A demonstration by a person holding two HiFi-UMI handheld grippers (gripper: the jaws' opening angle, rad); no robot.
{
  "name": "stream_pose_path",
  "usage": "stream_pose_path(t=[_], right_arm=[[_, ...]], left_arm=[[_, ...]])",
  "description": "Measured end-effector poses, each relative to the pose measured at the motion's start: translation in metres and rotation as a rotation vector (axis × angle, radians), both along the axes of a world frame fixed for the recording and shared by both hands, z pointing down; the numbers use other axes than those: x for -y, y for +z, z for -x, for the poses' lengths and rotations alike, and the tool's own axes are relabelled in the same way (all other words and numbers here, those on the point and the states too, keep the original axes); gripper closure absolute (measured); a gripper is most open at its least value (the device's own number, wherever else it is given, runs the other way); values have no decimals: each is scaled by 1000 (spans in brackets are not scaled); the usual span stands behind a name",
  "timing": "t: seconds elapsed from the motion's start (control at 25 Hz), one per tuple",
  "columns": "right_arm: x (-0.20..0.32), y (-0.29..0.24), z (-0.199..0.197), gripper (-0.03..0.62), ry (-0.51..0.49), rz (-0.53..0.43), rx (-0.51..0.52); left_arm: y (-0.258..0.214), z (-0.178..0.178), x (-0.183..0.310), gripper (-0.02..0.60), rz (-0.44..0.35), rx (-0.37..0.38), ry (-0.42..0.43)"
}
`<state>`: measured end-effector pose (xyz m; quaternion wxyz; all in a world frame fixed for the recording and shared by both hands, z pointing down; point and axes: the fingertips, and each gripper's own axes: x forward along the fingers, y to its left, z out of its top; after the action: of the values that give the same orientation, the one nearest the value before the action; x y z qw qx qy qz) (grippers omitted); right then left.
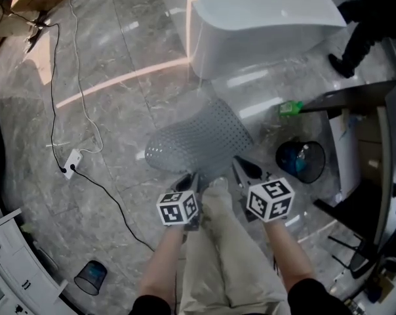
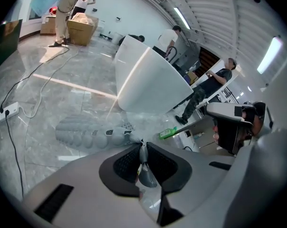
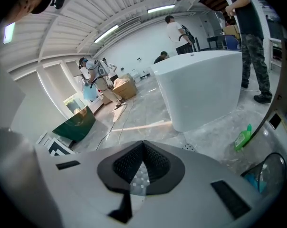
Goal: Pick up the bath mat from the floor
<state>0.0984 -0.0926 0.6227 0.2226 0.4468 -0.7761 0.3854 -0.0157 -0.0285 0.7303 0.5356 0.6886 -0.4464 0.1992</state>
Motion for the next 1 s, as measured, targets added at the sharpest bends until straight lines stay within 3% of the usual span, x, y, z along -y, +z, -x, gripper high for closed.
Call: stream_pose_path(t=[0.56, 1.0], right_arm=[[-15, -110, 10, 582, 39, -14, 3], [-41, -189, 0, 582, 109, -35, 9]], left_arm=[[-126, 5, -4, 541, 14, -31, -15], [-225, 15, -11, 541, -35, -71, 5]])
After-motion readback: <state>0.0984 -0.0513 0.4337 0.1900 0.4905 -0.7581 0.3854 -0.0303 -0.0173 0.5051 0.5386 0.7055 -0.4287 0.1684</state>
